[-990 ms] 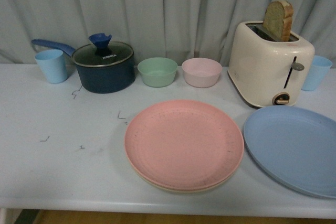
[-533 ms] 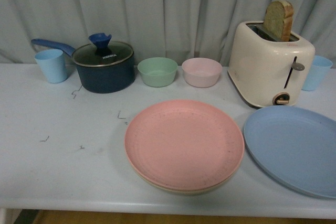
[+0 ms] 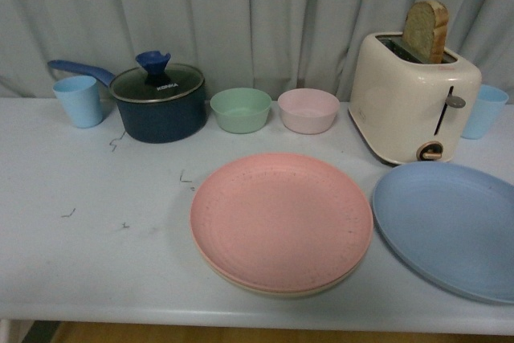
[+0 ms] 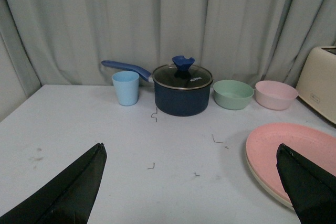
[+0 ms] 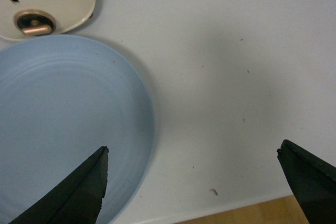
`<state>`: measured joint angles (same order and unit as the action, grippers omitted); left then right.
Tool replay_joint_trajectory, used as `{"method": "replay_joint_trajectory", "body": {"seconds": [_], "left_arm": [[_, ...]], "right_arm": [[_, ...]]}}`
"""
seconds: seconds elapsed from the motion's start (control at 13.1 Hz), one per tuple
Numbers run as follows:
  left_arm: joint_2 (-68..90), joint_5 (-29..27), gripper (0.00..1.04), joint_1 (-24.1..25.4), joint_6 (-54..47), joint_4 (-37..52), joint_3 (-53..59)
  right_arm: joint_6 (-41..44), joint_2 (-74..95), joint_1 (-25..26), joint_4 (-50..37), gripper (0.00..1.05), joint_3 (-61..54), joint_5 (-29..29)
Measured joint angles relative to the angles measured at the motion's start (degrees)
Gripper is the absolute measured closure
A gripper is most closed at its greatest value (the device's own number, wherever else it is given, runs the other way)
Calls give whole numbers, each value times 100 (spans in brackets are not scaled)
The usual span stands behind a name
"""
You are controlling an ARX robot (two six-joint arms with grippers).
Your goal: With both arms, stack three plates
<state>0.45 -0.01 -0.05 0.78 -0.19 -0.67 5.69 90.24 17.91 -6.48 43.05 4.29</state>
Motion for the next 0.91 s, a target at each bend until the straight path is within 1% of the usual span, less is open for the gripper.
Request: {"method": "replay_joint_trajectory", "body": {"seconds": [0.15, 0.3, 0.46, 0.69, 0.76, 0.84, 0.91], "left_arm": [[0, 2, 7, 0, 0, 0, 0], [0, 0, 7, 0, 0, 0, 0], [0, 0, 7, 0, 0, 0, 0], [0, 2, 7, 0, 0, 0, 0], [0, 2, 7, 0, 0, 0, 0], [0, 0, 7, 0, 0, 0, 0], [0, 0, 7, 0, 0, 0, 0]], "right_arm": [[68, 1172, -166, -289, 6, 535, -131], [59, 1969, -264, -391, 6, 896, -227], [42, 2599, -422, -570, 6, 1158, -367], [20, 3005, -688, -739, 6, 1311, -549], [2, 3211, -743, -793, 25, 1429, -719], [-24, 3294, -750, -820, 36, 1478, -730], [-24, 3344, -785, -815, 50, 1550, -785]]}}
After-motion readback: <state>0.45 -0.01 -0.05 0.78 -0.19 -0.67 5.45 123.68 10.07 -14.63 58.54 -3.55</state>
